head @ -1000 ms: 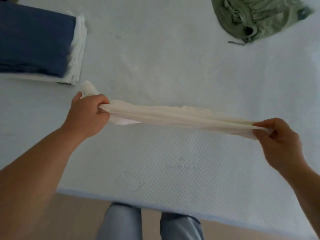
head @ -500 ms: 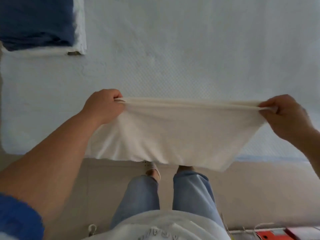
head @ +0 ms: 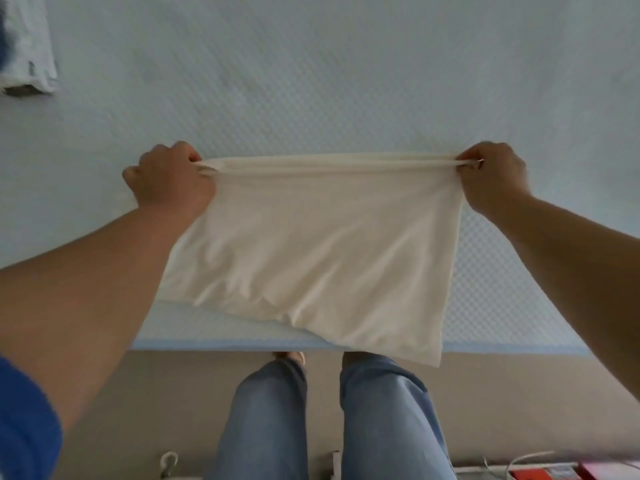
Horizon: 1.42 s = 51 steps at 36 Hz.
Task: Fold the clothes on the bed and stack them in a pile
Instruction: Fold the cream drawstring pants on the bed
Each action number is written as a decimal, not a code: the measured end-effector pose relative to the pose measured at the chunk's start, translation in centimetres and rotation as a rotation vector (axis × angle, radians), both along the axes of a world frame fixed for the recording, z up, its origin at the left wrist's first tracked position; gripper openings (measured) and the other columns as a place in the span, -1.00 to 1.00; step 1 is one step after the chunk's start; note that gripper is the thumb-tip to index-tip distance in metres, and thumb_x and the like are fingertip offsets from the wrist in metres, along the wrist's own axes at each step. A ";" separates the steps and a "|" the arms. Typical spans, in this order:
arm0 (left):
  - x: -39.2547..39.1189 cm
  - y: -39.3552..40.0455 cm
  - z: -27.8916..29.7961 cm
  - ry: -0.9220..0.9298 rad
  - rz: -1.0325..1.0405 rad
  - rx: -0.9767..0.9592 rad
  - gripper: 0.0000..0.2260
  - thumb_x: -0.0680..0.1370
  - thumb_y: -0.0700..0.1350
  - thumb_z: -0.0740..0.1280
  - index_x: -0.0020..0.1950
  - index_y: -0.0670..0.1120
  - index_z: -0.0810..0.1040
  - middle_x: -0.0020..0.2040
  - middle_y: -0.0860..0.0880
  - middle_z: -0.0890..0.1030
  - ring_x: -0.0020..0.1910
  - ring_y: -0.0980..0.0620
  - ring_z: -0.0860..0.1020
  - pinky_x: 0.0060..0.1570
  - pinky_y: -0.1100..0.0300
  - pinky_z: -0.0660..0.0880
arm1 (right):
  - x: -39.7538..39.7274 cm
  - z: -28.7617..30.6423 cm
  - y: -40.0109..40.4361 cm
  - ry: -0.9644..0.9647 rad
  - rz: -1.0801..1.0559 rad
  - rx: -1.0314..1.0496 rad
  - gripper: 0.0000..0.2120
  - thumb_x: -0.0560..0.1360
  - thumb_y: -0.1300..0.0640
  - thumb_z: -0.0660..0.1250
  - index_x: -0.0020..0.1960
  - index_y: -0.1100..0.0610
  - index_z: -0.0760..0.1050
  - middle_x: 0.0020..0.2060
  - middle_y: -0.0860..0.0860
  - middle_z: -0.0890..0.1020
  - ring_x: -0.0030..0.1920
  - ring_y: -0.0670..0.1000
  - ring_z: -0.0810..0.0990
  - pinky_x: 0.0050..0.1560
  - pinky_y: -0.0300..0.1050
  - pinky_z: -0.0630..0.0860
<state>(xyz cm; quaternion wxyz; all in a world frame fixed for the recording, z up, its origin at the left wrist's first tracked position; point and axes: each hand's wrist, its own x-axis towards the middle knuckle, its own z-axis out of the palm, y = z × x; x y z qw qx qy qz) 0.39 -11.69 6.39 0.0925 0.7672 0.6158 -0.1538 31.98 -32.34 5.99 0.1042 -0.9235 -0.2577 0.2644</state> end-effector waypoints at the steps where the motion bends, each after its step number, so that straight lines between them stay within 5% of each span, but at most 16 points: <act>1: 0.6 -0.2 0.1 0.011 0.013 -0.025 -0.71 0.41 -0.14 0.31 0.12 -0.07 0.55 0.10 -0.24 0.52 0.13 -0.28 0.46 0.16 -0.08 0.27 | 0.2 -0.2 0.0 0.025 -0.018 -0.005 -0.76 0.52 0.22 0.18 0.09 0.14 0.58 0.16 0.15 0.50 0.16 0.16 0.47 0.03 -0.16 0.35; 8: 7.5 -2.5 0.4 -0.099 -0.149 -0.198 -0.65 0.42 -0.05 0.36 0.21 -0.01 0.53 0.20 -0.18 0.50 0.22 -0.20 0.43 0.22 -0.03 0.26 | 0.0 -0.2 -0.4 0.064 -0.100 0.089 -0.82 0.48 0.18 0.26 0.03 0.11 0.59 0.15 0.10 0.49 0.16 0.07 0.47 0.08 -0.23 0.29; 12: 12.0 -4.7 -0.3 -0.309 -0.235 -0.330 -0.69 0.47 -0.03 0.33 0.20 -0.05 0.54 0.18 -0.15 0.52 0.19 -0.16 0.46 0.19 0.05 0.34 | -1.6 0.3 -1.8 -0.025 -0.041 0.181 -0.85 0.49 0.20 0.28 0.01 0.13 0.59 0.08 0.07 0.50 0.17 0.07 0.41 0.15 -0.26 0.22; 16: 15.9 -6.5 -1.2 -0.455 -0.292 -0.442 -0.73 0.56 -0.02 0.23 0.18 -0.08 0.57 0.17 -0.14 0.55 0.17 -0.13 0.49 0.17 0.07 0.40 | -3.5 0.6 -3.4 0.088 -0.047 0.217 -0.87 0.50 0.19 0.28 0.01 0.12 0.56 -0.06 -0.08 0.52 0.02 -0.04 0.46 0.05 -0.20 0.34; 23: 21.6 -7.7 -2.9 -0.300 -0.476 -0.497 -0.72 0.56 0.02 0.19 0.22 0.01 0.53 0.22 -0.09 0.51 0.22 -0.12 0.45 0.21 0.06 0.32 | -4.7 0.7 -4.6 0.140 -0.121 0.236 -0.88 0.53 0.18 0.24 0.01 0.13 0.53 -0.12 -0.10 0.55 -0.11 -0.07 0.49 -0.05 -0.18 0.40; 27: 23.6 -8.1 -3.2 -0.213 -0.563 -0.583 -0.83 0.47 -0.01 0.26 -0.07 -0.05 0.59 0.00 -0.02 0.61 0.04 -0.09 0.54 -0.09 0.14 0.32 | -4.0 0.2 -4.2 0.175 -0.212 0.241 -0.89 0.53 0.14 0.24 0.02 0.06 0.51 -0.09 -0.12 0.55 -0.10 -0.11 0.49 -0.06 -0.26 0.37; 30: 24.2 -8.1 -3.2 -0.226 -0.540 -0.621 -0.91 0.43 -0.08 0.30 -0.26 -0.04 0.48 -0.10 -0.06 0.60 -0.06 -0.09 0.54 -0.27 0.19 0.29 | -3.3 -0.7 -3.8 0.158 -0.220 0.194 -0.92 0.49 0.16 0.28 -0.06 0.01 0.51 0.01 -0.10 0.47 0.07 -0.06 0.48 0.04 -0.30 0.29; 33: 23.8 -8.1 -2.7 -0.380 -0.477 -0.666 -0.95 0.40 -0.11 0.35 -0.19 0.03 0.52 -0.17 0.04 0.54 -0.12 0.01 0.51 -0.24 0.24 0.30 | -2.8 -1.6 -3.5 0.198 -0.265 0.147 -0.91 0.48 0.14 0.29 -0.10 -0.04 0.48 0.25 -0.07 0.40 0.29 -0.06 0.33 0.19 -0.28 0.20; 38: 21.5 -9.4 -1.8 -0.498 -0.436 -0.818 -0.90 0.38 -0.10 0.41 -0.22 0.06 0.51 -0.27 0.14 0.53 -0.24 0.12 0.49 -0.26 0.29 0.34 | -2.5 -1.5 -3.2 0.147 -0.272 0.177 -0.85 0.48 0.15 0.28 -0.01 -0.02 0.57 -0.10 -0.21 0.46 0.06 -0.11 0.45 0.04 -0.27 0.27; 44: 20.4 -9.8 -2.0 -0.529 -0.236 -0.865 -0.70 0.51 0.06 0.32 -0.42 0.04 0.56 -0.41 0.16 0.55 -0.38 0.27 0.48 -0.34 0.46 0.35 | -3.9 -0.5 -5.1 -0.061 -0.066 0.296 -0.85 0.44 0.25 0.35 -0.03 0.13 0.65 -0.05 0.00 0.62 0.02 0.01 0.51 0.05 -0.29 0.29; 48: 20.7 -10.5 -2.3 -0.471 -0.289 -0.858 -0.85 0.50 0.06 0.35 -0.09 0.03 0.66 -0.12 0.09 0.65 -0.13 0.18 0.56 -0.14 0.33 0.40 | -4.7 -0.2 -6.7 -0.175 0.004 0.370 -0.89 0.36 0.33 0.41 -0.14 0.20 0.67 -0.19 0.10 0.62 -0.12 0.14 0.56 -0.03 -0.34 0.31; 51: 21.2 -11.5 -2.1 -0.419 -0.419 -0.906 -0.77 0.51 0.06 0.33 0.10 0.03 0.63 0.04 0.09 0.63 -0.01 0.17 0.54 -0.01 0.31 0.37 | -5.4 -0.1 -7.8 -0.202 0.054 0.384 -0.90 0.35 0.32 0.44 -0.15 0.20 0.67 -0.22 0.10 0.62 -0.17 0.13 0.57 -0.07 -0.30 0.36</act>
